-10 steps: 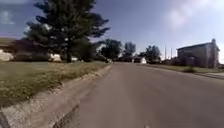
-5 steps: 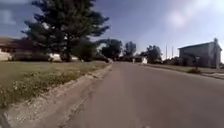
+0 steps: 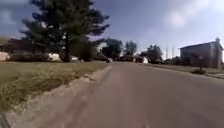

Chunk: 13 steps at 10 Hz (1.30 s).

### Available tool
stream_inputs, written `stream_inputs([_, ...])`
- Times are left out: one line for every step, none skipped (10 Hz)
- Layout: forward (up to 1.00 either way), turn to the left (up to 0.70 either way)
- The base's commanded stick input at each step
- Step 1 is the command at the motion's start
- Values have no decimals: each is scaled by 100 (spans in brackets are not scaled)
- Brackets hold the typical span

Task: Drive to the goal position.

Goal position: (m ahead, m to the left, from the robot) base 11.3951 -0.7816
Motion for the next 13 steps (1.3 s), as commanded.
stream_inputs([100,0])
stream_inputs([100,0])
stream_inputs([100,0])
stream_inputs([100,0])
stream_inputs([100,0])
stream_inputs([100,0])
stream_inputs([100,-2])
stream_inputs([100,-31])
stream_inputs([100,0])
stream_inputs([100,0])
stream_inputs([100,0])
stream_inputs([100,0])
stream_inputs([100,-18])
